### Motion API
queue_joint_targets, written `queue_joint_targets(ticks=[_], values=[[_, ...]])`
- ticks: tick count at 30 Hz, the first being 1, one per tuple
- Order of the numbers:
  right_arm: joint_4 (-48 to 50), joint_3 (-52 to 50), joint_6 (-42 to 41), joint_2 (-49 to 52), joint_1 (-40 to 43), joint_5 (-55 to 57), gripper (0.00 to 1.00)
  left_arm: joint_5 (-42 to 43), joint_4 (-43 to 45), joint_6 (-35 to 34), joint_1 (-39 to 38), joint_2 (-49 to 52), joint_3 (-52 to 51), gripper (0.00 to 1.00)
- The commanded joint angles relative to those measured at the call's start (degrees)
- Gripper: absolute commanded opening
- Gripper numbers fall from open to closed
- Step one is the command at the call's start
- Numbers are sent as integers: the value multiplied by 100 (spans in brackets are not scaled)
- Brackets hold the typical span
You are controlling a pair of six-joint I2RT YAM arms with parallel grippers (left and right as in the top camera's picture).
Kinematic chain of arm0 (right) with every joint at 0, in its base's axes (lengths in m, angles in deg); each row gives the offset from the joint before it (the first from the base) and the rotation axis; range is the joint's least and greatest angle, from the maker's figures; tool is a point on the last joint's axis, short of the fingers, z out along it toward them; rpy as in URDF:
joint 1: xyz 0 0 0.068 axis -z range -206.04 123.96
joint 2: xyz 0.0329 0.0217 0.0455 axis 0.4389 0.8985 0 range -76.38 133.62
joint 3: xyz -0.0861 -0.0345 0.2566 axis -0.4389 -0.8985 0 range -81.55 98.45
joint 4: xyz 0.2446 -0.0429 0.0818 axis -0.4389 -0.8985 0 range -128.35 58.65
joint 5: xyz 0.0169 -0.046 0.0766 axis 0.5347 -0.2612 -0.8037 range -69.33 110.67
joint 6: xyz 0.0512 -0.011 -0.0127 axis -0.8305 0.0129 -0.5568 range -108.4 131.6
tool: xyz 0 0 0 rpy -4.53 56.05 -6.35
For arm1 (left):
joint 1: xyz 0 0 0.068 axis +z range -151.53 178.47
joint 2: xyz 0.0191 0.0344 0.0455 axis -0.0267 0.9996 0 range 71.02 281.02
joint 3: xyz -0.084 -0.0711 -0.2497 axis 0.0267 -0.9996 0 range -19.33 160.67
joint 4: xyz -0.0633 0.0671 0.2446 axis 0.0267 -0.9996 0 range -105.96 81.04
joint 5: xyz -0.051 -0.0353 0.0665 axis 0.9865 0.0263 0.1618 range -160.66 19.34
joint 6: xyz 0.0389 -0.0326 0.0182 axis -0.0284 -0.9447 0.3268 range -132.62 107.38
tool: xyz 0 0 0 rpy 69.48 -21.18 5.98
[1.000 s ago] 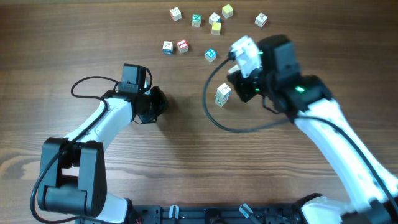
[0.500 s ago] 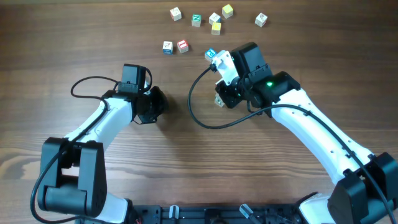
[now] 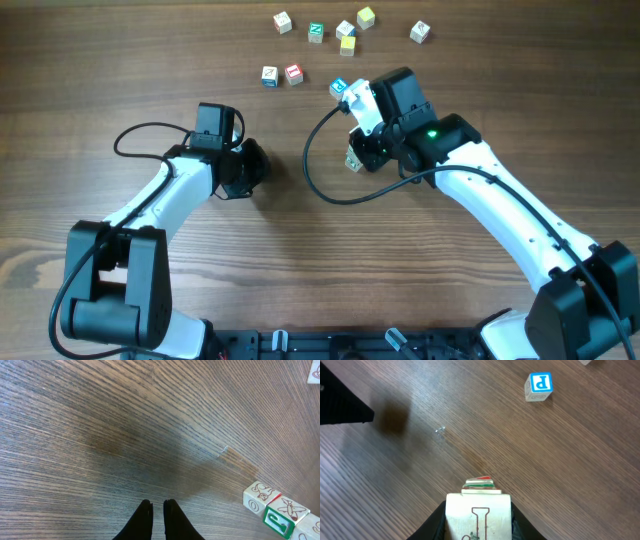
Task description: Form a tower
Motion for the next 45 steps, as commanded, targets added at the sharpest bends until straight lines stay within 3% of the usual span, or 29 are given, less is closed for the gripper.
queue_joint_targets(ticks=[1,20,34,36,39,45], values=[[52,-33,103,127,48,74,6,-55,-2,-31,20,44,-2,12],[98,-33,105,173,50,-50,19,-55,-2,-31,20,44,-2,12],[120,-31,103,376,50,-50,14,-55,-2,-31,20,44,-2,12],[116,-31,101,376,50,-50,20,-55,-4,-31,20,44,-2,12],[109,-31,103,376,50,-48,39,-55,-2,-31,20,44,-2,12],[111,-31,103,374,50,-48,53,-55,-4,-31,20,44,-2,12]])
